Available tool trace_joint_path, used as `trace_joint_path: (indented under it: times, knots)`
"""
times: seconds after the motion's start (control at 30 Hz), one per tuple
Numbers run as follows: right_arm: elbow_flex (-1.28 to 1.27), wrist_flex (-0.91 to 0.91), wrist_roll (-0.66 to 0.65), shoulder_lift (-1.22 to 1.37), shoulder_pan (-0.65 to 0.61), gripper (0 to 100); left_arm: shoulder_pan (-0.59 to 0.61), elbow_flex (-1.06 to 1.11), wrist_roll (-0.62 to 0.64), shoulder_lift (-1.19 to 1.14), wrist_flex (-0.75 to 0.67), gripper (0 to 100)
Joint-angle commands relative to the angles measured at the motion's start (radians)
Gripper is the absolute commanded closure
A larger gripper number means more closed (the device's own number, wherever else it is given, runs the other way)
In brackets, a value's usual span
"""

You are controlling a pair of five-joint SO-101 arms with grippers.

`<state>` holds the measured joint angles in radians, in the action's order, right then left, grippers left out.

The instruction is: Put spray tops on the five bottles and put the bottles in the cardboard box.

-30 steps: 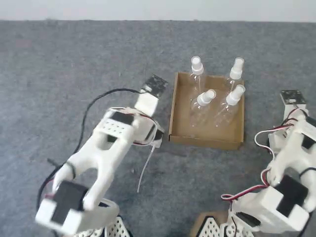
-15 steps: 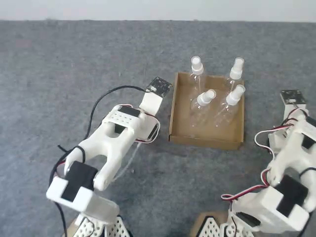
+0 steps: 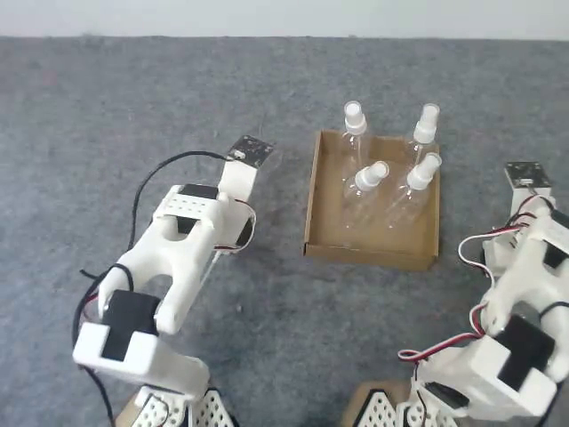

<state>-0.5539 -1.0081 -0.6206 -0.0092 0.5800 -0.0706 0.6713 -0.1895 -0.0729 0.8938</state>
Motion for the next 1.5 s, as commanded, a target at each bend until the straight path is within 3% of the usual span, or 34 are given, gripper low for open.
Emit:
trace_joint_path:
  times: [0.0,0.1,0.23,0.33,0.6,0.83,1.3,1.47]
  knots:
    - [0.044,0.005,0.005,-0.012,-0.012,84.2,0.008,-0.048,-0.011,0.046,0.008,99]
    - [0.044,0.004,0.005,-0.012,-0.012,79.0,0.006,-0.044,-0.003,0.114,0.018,98]
    - [0.044,0.004,0.003,-0.016,-0.015,70.5,0.006,-0.071,0.049,0.227,0.166,98]
    - [0.064,0.001,0.002,-0.021,-0.031,71.4,0.011,-0.07,0.055,0.313,0.219,98]
    - [0.267,-0.205,-0.087,-0.01,-0.084,71.6,0.008,0.093,0.061,0.446,0.169,98]
    - [0.293,-0.231,-0.19,0.035,-0.079,74.5,0.015,0.183,0.061,0.512,0.115,98]
    - [0.477,-0.239,-0.195,0.309,-0.007,75.0,0.008,0.196,0.061,0.517,0.114,98]
    - [0.477,-0.239,-0.195,0.317,-0.007,86.5,0.008,0.222,0.061,0.516,0.081,98]
